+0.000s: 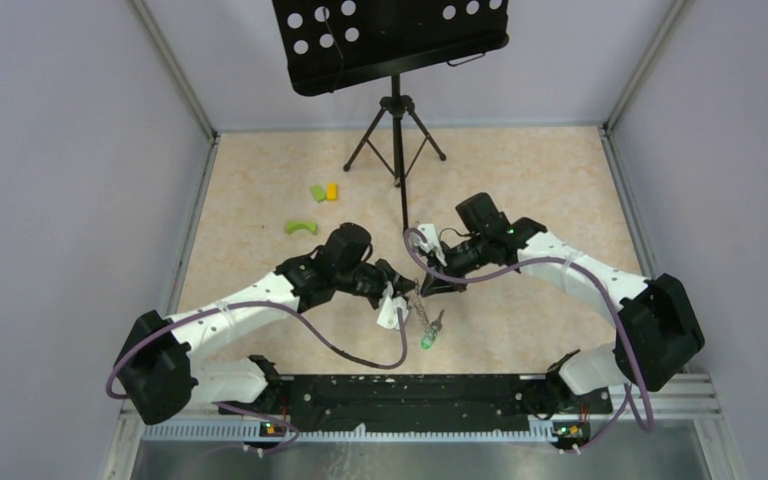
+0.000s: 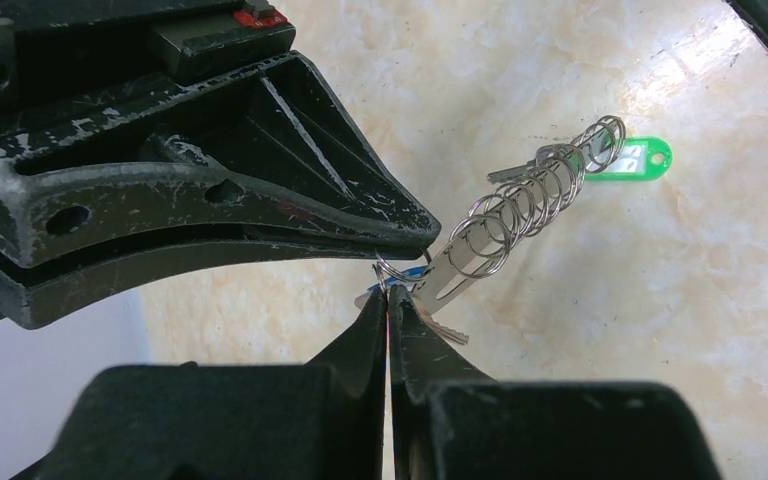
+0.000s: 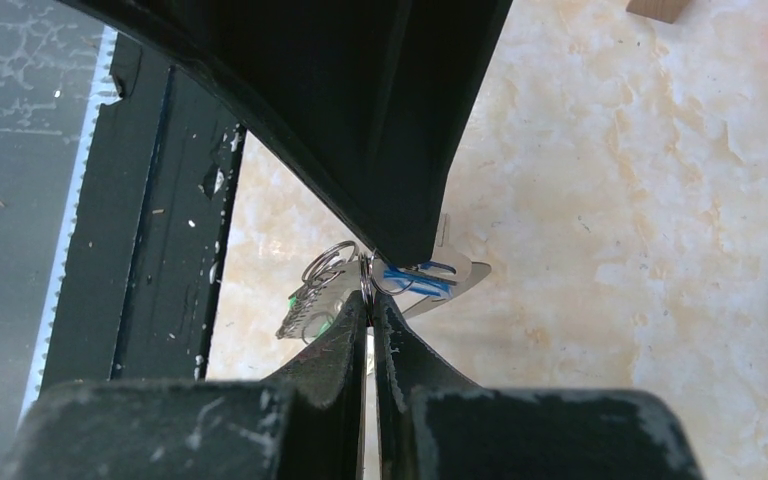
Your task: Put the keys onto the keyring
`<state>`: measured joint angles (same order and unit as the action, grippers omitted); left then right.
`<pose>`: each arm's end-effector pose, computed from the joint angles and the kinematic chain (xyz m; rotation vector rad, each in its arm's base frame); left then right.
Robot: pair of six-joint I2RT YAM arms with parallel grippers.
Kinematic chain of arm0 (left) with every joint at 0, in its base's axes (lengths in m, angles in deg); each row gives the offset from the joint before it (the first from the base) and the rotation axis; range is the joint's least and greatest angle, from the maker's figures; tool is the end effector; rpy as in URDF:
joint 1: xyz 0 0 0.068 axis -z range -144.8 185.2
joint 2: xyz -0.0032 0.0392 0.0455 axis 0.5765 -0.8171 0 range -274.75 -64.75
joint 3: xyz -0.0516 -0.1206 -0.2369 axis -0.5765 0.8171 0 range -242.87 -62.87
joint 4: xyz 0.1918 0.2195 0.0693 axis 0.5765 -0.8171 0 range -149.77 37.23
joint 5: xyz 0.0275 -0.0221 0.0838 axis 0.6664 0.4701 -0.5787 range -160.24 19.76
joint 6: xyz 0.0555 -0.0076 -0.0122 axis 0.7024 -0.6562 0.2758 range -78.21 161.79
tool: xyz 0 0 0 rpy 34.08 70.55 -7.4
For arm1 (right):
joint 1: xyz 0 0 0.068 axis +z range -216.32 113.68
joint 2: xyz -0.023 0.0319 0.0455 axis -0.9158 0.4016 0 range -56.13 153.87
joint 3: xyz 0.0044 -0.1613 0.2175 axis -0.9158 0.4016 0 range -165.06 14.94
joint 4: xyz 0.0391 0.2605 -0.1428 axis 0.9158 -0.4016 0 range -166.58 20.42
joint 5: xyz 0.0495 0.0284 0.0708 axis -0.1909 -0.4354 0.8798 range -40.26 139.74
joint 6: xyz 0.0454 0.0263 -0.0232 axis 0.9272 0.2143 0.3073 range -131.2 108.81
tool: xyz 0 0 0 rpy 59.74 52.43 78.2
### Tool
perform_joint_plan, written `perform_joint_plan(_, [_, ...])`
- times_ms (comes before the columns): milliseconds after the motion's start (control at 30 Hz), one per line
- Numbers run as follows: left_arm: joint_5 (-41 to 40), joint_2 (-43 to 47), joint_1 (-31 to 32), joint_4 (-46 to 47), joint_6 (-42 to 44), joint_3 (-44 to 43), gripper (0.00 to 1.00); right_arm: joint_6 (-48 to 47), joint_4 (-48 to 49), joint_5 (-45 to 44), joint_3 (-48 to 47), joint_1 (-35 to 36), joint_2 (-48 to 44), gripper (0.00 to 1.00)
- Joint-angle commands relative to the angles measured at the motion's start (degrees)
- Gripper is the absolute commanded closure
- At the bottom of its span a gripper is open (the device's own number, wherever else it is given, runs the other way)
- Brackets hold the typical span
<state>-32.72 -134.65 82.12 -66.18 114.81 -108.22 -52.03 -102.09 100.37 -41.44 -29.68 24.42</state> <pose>0.1856 -0.2347 0.2302 1.9785 0.7445 -0.4602 0.2354 0.2141 0.2263 -1.7146 1.6105 1.0756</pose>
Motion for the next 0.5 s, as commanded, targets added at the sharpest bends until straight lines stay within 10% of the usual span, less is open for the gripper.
perform_joint_plan(0, [0.31, 0.47, 0.55, 0.31, -0.20, -0.84, 1.00, -0.66, -0.30, -1.72, -2.35, 0.58, 1.43, 1.00])
perform_joint_plan(467, [-3.36, 0.13, -0.88, 6.70, -7.67, -0.34, 1.00, -8.03, -8.00, -2.38, 0.34, 0.51, -3.85, 1.00])
